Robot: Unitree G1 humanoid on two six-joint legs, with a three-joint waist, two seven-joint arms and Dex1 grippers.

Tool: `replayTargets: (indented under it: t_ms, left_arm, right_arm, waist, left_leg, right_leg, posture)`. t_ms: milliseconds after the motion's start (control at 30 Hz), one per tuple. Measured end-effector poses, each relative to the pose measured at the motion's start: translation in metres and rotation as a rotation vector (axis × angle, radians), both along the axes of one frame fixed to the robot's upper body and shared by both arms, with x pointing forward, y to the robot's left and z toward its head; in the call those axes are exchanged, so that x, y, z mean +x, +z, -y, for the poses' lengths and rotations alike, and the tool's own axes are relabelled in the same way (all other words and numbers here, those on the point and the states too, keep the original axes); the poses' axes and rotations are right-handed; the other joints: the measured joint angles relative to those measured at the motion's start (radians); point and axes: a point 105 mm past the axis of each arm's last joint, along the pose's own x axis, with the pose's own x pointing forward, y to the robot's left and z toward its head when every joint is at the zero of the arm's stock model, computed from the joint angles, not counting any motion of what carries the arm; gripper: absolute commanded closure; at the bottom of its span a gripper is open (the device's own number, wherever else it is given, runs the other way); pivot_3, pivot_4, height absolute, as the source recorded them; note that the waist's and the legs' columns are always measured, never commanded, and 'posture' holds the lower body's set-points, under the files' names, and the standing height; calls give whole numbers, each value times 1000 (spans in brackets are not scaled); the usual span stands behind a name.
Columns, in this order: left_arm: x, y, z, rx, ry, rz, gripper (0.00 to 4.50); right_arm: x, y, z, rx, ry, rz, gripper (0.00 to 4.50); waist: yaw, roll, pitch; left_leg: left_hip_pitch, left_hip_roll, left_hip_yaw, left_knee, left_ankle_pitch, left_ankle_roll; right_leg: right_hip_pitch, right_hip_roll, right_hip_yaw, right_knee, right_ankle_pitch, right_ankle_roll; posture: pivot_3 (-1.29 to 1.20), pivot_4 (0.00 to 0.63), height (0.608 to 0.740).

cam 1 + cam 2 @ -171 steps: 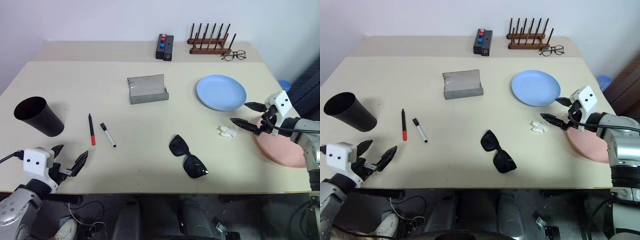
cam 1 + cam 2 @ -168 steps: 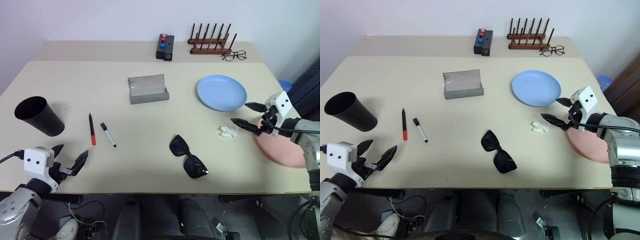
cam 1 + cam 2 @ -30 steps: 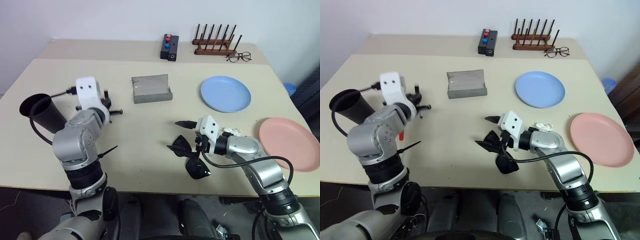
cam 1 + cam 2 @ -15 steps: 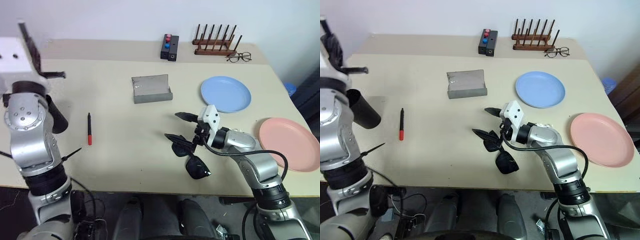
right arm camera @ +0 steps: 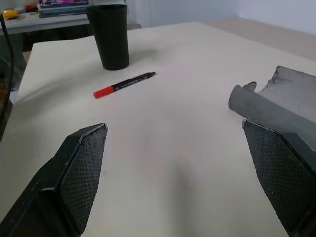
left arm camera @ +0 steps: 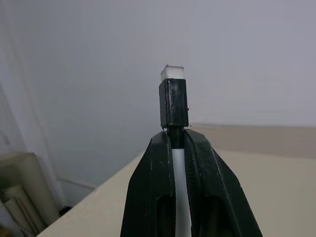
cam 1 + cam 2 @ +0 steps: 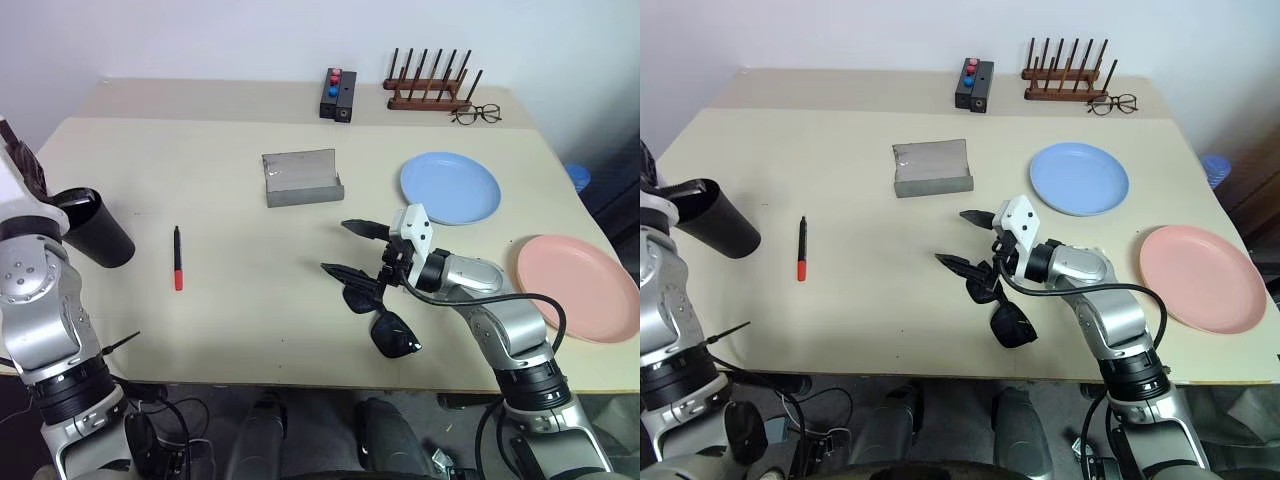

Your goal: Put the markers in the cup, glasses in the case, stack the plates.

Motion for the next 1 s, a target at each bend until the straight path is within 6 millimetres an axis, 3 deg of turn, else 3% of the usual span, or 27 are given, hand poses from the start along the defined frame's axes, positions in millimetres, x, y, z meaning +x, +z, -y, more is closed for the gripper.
replayTargets:
  t_ms: [433, 567, 667, 1000]
  left_arm:
    - [6, -21, -4, -17, -11, -19, 4465]
    - [7, -25, -2, -26, -13, -26, 2905]
    - [7, -27, -2, -29, -7, -31, 1454]
    - [5, -27, -2, -55, 1, -11, 1454]
  right_arm:
    - [-2, 0, -2, 4, 3, 1, 0]
    - [-4, 2, -4, 5, 13, 8, 0]
    - [-5, 3, -5, 7, 19, 9, 0]
    - [-8, 2, -6, 26, 46, 0, 0]
  waist:
    - [0, 0, 0]
    - [0, 0, 0]
    - [0, 0, 0]
    - [1, 0, 0]
  left_leg:
    - [0, 0, 0, 0, 0, 0]
    - [0, 0, 0, 0, 0, 0]
    - [0, 0, 0, 0, 0, 0]
    - [0, 0, 0, 0, 0, 0]
  right_leg:
    - [0, 0, 0, 0, 0, 0]
    - [0, 0, 0, 0, 0, 0]
    - [0, 0, 0, 0, 0, 0]
    - [0, 0, 0, 0, 0, 0]
  posture:
    - [0, 150, 740]
    - [0, 150, 740]
    - [0, 150, 740]
    - [0, 150, 740]
